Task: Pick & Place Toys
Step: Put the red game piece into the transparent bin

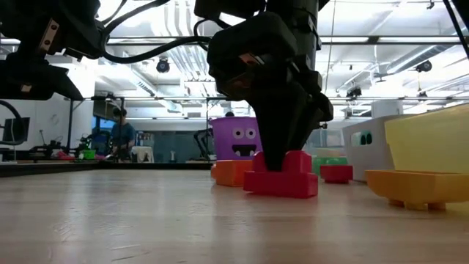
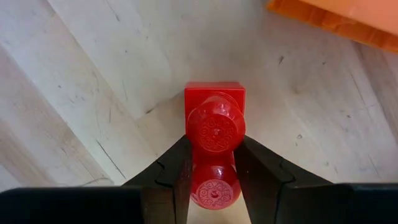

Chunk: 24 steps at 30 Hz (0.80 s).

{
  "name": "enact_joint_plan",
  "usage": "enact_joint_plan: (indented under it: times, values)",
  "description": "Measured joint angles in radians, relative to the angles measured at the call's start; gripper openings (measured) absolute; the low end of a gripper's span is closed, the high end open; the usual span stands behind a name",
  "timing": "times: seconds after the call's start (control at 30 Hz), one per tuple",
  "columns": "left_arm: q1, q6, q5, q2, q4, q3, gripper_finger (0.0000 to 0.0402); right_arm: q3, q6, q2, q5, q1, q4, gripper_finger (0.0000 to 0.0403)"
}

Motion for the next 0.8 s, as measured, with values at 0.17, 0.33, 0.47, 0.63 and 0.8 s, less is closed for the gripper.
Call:
enact_joint_plan:
  times: [0.17,0.33,0.47,0.63,0.8]
  values:
    - [0.000,0.000,0.000,0.000,0.001,0.000,0.0272,0.000,-0.003,0.000,-0.011,0.000,0.004,0.0167]
    - [0.000,0.003,0.000,0.000,0.000,0.000,0.0272,0.000,-0.005,0.000,-0.012,0.000,0.004,0.0233]
    - [0.000,0.003,0.000,0.000,-0.001,0.000,0.0272,0.000,-0.026,0.000,0.013,0.000,0.001,0.0263]
    - [0.000,0.003,0.000,0.000,-0.008,0.000,0.0272,-0.007,-0.026,0.000,0.094,0.000,-0.002,0.0262]
    - [0.000,0.003,0.000,0.000,-0.009,0.000,0.0272,-0.023,-0.024,0.000,0.097,0.001,-0.004,0.0233]
